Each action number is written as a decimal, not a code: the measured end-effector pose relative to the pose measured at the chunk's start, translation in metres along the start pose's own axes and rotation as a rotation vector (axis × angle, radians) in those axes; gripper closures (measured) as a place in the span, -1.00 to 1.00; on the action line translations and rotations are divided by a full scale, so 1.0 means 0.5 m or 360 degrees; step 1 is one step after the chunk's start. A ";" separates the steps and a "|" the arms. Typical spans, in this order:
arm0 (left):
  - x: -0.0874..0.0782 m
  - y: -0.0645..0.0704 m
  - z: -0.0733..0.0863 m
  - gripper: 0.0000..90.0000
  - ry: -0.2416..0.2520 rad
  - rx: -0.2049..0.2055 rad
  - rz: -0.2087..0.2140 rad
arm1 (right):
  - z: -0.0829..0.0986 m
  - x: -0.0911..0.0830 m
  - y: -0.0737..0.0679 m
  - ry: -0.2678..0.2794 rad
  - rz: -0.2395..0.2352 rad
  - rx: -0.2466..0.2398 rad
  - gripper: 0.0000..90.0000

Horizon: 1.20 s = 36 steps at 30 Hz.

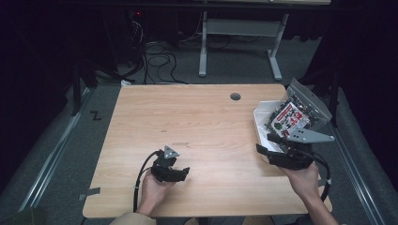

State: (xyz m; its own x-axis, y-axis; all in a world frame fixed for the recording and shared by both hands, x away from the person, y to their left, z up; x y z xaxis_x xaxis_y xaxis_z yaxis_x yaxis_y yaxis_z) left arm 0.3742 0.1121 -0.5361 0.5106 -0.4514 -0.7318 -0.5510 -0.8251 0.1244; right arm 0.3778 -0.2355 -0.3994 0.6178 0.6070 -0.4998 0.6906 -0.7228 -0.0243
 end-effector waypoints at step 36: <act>0.002 0.004 -0.001 -0.33 0.0000 0.0003 0.0020 | 0.070 0.135 -0.007 -0.0229 -0.0011 0.0032 0.00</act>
State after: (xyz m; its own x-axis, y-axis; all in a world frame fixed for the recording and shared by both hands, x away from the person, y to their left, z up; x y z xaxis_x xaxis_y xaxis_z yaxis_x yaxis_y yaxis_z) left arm 0.3740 0.1100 -0.5365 0.5035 -0.4616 -0.7304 -0.5585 -0.8188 0.1324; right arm 0.4041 -0.2036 -0.4635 0.5519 0.5595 -0.6184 0.6860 -0.7262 -0.0448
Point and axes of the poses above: each handheld gripper's, and its own axes: x roughly forward along the jaws, z roughly out of its underside, y roughly to its right, the point moved 3 cm from there along x, roughly forward along the jaws
